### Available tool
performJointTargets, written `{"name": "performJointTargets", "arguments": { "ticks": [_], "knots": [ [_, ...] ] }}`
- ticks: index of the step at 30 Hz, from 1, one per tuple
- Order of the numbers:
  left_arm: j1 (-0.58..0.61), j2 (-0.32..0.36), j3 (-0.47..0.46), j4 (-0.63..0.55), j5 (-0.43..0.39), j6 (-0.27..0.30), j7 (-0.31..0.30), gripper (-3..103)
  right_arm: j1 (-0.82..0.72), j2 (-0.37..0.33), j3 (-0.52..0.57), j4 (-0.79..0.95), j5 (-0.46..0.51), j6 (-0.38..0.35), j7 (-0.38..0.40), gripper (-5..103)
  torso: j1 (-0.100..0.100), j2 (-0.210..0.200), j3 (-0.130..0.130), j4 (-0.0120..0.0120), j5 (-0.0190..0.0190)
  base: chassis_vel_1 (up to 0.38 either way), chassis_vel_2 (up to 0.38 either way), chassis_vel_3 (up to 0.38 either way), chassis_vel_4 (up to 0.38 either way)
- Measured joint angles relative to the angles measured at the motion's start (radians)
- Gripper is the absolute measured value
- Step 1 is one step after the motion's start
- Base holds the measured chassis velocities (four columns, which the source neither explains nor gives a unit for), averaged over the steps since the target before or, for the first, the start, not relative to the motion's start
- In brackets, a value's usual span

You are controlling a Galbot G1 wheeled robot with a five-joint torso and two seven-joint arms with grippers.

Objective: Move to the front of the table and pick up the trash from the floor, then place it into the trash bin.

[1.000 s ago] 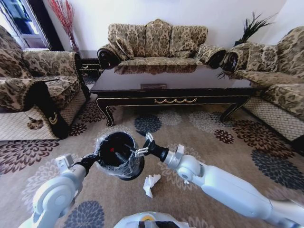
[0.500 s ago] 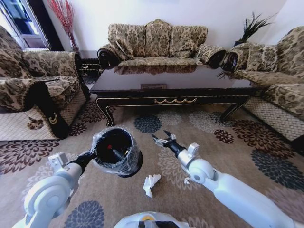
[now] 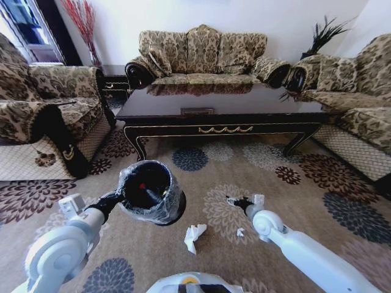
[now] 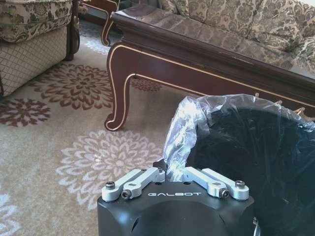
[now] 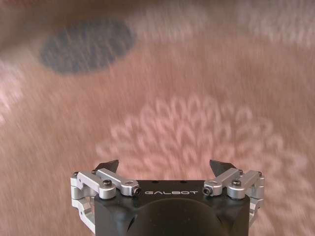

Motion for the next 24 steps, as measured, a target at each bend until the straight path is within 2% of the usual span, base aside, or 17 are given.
{"name": "performJointTargets", "arguments": {
  "ticks": [2,6,12,16,24],
  "knots": [
    [0.001,0.001,-0.002,0.000,-0.003,0.000,-0.001,4,0.009,0.020,-0.024,-0.061,-0.005,-0.032,0.004,100,0.000,0.000,0.000,-0.0001,-0.0003,0.000,0.000,0.000,0.000],
    [0.000,-0.001,-0.003,-0.001,-0.005,0.000,-0.002,4,0.023,0.047,-0.052,-0.137,-0.023,-0.042,0.003,100,0.000,0.000,0.000,-0.0001,0.0000,0.000,0.000,0.000,0.000],
    [0.000,-0.008,0.001,-0.001,-0.005,0.000,-0.002,4,0.037,0.095,-0.078,-0.267,-0.104,-0.026,-0.035,100,0.000,0.000,0.000,-0.0001,-0.0001,0.000,0.000,0.000,0.000],
    [0.000,-0.005,0.000,-0.001,-0.006,0.000,-0.003,4,0.035,0.115,-0.076,-0.313,-0.125,-0.014,-0.046,100,0.000,0.000,0.000,-0.0002,-0.0001,0.000,0.000,0.000,0.000],
    [-0.001,0.004,-0.003,-0.001,-0.007,-0.003,-0.003,4,0.023,0.125,-0.056,-0.360,-0.089,-0.002,-0.046,100,0.000,0.000,0.000,-0.0002,0.0000,0.000,0.000,0.000,0.000]
  ]
}}
